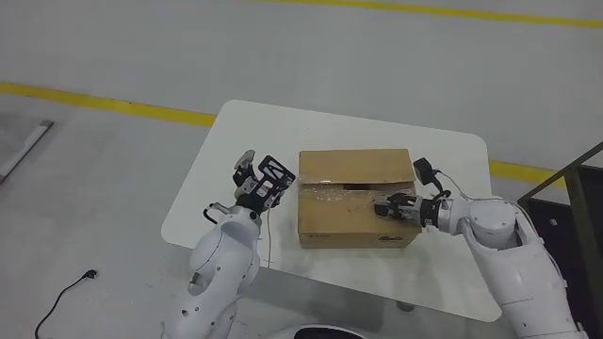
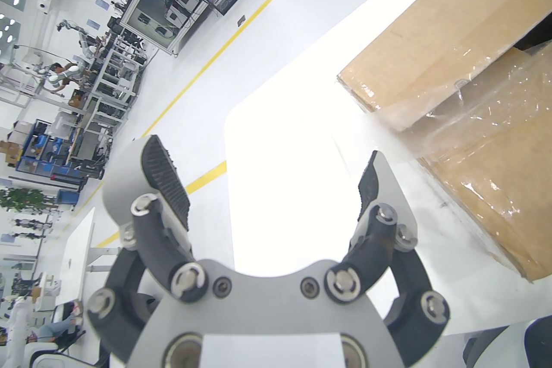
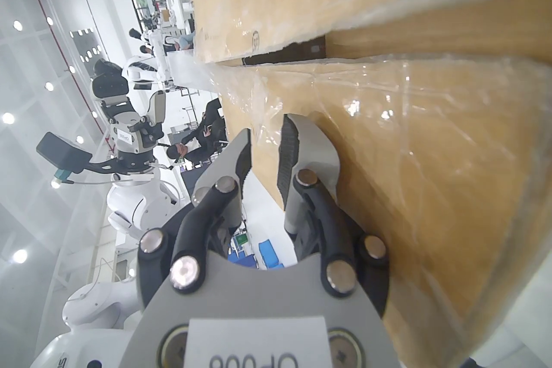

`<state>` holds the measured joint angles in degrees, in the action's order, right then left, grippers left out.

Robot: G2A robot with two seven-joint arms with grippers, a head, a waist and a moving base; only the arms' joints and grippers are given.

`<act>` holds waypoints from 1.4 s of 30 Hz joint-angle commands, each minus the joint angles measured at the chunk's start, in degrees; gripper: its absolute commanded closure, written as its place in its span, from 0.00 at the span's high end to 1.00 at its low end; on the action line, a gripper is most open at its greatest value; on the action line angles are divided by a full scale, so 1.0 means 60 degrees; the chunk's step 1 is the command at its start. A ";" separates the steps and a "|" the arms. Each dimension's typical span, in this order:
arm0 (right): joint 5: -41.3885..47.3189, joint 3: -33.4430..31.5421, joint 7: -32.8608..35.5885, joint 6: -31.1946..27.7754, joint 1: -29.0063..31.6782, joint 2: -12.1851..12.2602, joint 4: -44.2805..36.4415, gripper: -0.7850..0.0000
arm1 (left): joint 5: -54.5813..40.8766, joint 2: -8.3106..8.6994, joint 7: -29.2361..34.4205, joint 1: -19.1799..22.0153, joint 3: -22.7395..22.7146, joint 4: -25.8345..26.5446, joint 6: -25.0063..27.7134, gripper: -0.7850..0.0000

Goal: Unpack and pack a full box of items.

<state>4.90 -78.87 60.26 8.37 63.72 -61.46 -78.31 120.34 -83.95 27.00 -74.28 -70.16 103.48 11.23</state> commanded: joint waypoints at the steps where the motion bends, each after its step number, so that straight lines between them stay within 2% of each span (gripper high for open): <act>1: 0.0029 0.0054 -0.0138 -0.0051 -0.0048 -0.0009 0.0028 0.00 | 0.0006 0.0003 -0.0002 -0.0010 0.0001 -0.0001 -0.0024 1.00; 7: 0.0445 0.0037 -0.0448 -0.0266 -0.0133 -0.0024 -0.0120 0.00 | 0.0006 0.0017 0.0024 -0.0047 -0.0020 -0.0001 -0.0056 1.00; 17: 0.0943 -0.0838 -0.0207 -0.0431 0.0024 0.0165 -0.0951 0.00 | -0.0035 0.0034 -0.0018 0.0052 -0.0084 -0.0042 -0.0111 1.00; 23: 0.0017 -0.1133 0.0185 -0.0272 0.0156 0.0355 -0.0749 0.00 | -0.0052 0.0044 -0.0081 0.0111 -0.0097 -0.0134 -0.0133 1.00; 25: -0.0245 -0.1066 0.0214 -0.0289 0.0147 0.0384 -0.0527 0.09 | -0.0084 0.0048 -0.0096 0.0124 -0.0116 -0.0161 -0.0136 1.00; 27: -0.0531 -0.0896 0.0127 -0.0282 0.0074 0.0390 -0.0342 0.20 | -0.0100 0.0053 -0.0116 0.0143 -0.0136 -0.0207 -0.0123 1.00; 28: -0.0544 -0.0779 0.0118 -0.0263 0.0030 0.0378 -0.0237 0.29 | -0.0107 0.0055 -0.0121 0.0154 -0.0140 -0.0220 -0.0117 1.00; 29: -0.0570 -0.0656 0.0067 -0.0270 -0.0038 0.0363 -0.0135 0.33 | -0.0113 0.0057 -0.0125 0.0166 -0.0142 -0.0232 -0.0115 1.00; 36: -0.0713 0.0337 -0.0270 -0.0343 -0.0611 0.0204 0.0548 0.37 | -0.0154 0.0069 -0.0178 0.0268 -0.0167 -0.0304 -0.0081 1.00; 38: -0.0593 0.0539 -0.0313 -0.0440 -0.0754 0.0156 0.0730 0.46 | -0.0164 0.0074 -0.0180 0.0276 -0.0180 -0.0324 -0.0076 1.00; 42: -0.0340 0.0899 -0.0304 -0.0542 -0.1003 0.0068 0.1054 0.48 | -0.0167 0.0087 -0.0180 0.0288 -0.0215 -0.0338 -0.0058 1.00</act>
<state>2.43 -73.94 58.27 5.23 58.01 -60.95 -72.34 119.27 -83.45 25.92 -72.57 -71.38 101.50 10.90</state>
